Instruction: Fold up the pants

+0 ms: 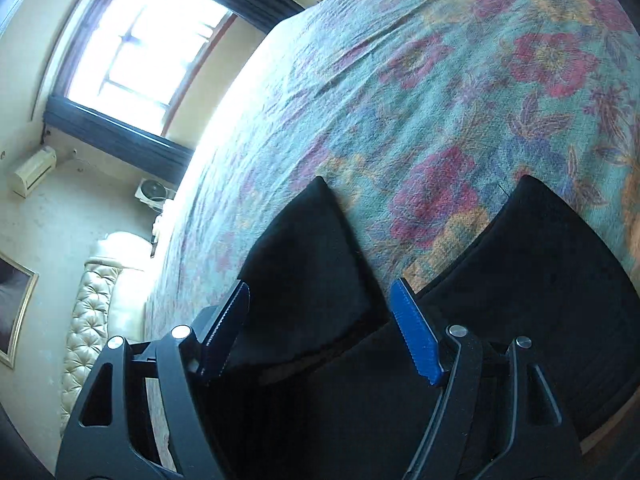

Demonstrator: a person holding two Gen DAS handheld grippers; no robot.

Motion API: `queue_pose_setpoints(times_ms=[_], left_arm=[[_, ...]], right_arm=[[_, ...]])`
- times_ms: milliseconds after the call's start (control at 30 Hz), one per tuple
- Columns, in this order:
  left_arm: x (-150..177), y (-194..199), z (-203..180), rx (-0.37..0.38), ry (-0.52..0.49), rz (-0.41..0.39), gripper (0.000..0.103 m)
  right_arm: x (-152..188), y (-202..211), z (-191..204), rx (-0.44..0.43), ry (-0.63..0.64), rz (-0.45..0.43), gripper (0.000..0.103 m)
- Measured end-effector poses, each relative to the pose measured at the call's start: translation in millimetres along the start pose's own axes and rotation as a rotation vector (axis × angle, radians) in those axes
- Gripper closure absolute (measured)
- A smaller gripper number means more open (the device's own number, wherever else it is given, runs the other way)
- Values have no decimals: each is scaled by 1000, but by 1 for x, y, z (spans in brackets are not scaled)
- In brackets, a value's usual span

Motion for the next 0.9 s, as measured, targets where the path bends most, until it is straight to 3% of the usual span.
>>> queue_pose_setpoints(times_ms=[100, 133, 167, 233, 300, 367, 500, 800, 900], left_arm=[[24, -30, -27, 41, -17, 49, 30], [31, -40, -35, 55, -24, 61, 30], [42, -49, -45, 55, -34, 68, 30], [55, -67, -54, 51, -23, 70, 30], [67, -80, -56, 35, 23, 68, 30], [76, -92, -61, 16, 66, 65, 30], [78, -98, -72, 2, 127, -29, 29], [79, -96, -50, -65, 421, -88, 27], [88, -94, -57, -36, 541, -65, 27]], right_arm=[[4, -19, 0, -11, 36, 63, 30], [4, -21, 1, -11, 43, 64, 36], [6, -24, 3, -15, 44, 73, 45], [8, -36, 6, -18, 48, 116, 79], [10, -41, 2, -31, 47, 128, 87], [9, -30, -4, -53, 38, 132, 87], [5, -26, -6, -63, 59, 129, 88], [-13, -14, -37, -111, 35, 127, 90], [-14, -14, -41, -117, 41, 128, 90]])
Point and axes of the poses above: each gripper's, at about its wrist camera, not at the fingertips, and y roughly against the way its jaws point, z to its left, x to its underside, the point moved 1 cm from there along -y, roughly the way its jaws point, and after that the axes turned 12 degrees about -z, right-handed, at the moved point
